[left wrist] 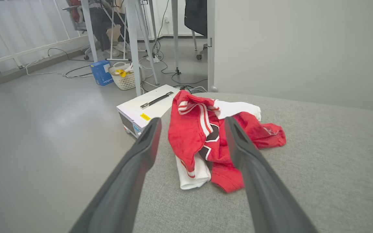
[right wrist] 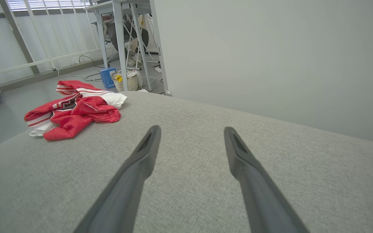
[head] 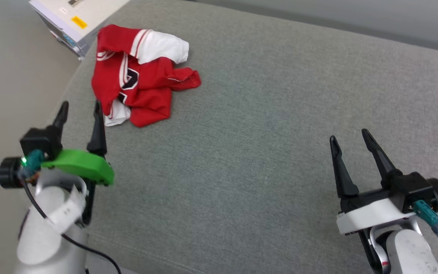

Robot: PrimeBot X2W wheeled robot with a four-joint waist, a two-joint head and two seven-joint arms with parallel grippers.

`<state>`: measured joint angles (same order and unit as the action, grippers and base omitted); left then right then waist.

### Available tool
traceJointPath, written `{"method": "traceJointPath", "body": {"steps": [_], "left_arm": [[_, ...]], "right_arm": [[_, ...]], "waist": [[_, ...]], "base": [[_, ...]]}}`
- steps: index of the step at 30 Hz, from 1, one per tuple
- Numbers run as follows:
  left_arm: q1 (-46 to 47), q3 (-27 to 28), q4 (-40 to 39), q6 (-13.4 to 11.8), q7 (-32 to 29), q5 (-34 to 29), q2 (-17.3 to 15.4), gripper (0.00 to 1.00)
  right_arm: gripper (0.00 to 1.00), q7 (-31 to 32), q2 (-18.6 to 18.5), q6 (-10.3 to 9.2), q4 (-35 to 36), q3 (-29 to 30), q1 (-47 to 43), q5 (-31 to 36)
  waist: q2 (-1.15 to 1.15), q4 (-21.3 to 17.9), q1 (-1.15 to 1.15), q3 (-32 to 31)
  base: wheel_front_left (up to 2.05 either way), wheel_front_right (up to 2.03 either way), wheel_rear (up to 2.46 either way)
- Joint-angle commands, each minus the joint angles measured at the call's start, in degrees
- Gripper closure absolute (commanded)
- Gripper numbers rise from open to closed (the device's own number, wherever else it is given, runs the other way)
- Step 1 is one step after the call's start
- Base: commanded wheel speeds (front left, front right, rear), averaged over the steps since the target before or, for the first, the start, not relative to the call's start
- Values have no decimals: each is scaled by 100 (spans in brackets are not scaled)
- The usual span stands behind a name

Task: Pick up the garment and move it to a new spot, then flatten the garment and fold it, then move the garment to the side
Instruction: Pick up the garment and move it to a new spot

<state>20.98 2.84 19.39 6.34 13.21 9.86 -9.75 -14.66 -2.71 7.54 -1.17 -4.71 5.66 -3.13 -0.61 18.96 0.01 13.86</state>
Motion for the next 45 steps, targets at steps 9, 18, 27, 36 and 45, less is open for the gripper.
{"method": "traceJointPath", "body": {"steps": [9,18,27,36,45], "left_arm": [[1686,-202,945,110,-1926,967,-1273,0],[2246,-1063,1174,113,-3702,2330,-2552,0],[2440,-1207,1653,114,-4145,2789,-2620,0],[2313,-1472,1772,106,-3511,2774,-2571,100],[2104,-1655,1275,-352,-1383,1799,-2660,100]], "right_arm": [[0,-34,-17,-5,167,-104,488,-18],[0,-34,-17,-5,250,-218,669,-142],[0,-34,-17,-5,261,-180,693,-141],[0,-34,-17,-5,187,-123,694,-42],[0,-34,-17,-5,2,-22,368,-209]], "waist": [[61,-1292,-1,1504],[61,-1731,-1,2044],[61,-1758,-1,2211],[61,-1660,-1,1862],[61,-1523,-1,611]], "base": [[0,0,0],[0,0,0],[0,0,0],[0,0,0],[0,0,0]]}}
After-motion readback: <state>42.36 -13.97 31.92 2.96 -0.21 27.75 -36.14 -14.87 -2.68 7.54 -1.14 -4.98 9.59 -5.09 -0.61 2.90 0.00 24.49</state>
